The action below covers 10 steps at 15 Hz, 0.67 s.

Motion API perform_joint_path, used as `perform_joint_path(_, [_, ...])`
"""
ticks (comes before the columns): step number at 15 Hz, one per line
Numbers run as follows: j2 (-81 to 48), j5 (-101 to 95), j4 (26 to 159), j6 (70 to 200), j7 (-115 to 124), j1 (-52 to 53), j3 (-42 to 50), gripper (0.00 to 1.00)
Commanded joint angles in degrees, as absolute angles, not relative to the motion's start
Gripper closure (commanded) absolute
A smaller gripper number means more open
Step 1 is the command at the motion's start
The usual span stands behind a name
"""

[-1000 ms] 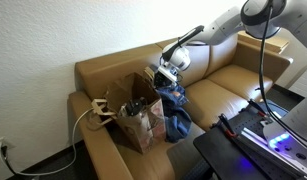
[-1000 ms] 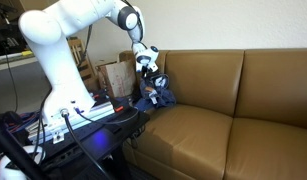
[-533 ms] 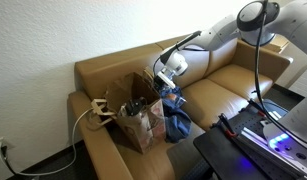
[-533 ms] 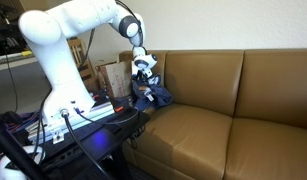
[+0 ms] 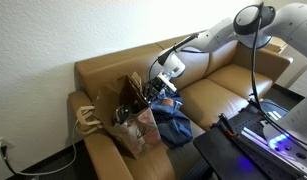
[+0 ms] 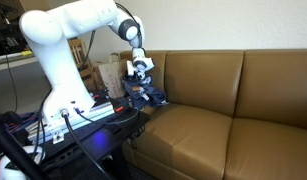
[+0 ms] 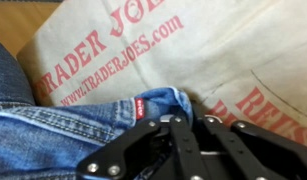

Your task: Move the cloth on the couch to the left

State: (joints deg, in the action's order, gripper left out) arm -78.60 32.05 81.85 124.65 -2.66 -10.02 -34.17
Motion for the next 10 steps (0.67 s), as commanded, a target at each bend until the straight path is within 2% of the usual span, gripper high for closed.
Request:
perform_joint_path(1, [-75.77, 30.57, 79.44, 123.42, -1.78, -3.08, -28.08, 0.55])
perform_joint_path(9, [-74.75, 21.79, 75.99, 128.71, 3.00, 9.66, -16.29, 0.00])
perform_joint_path(10, [-75.19, 19.97, 75.44, 129.02, 4.08, 11.06, -14.82, 0.00])
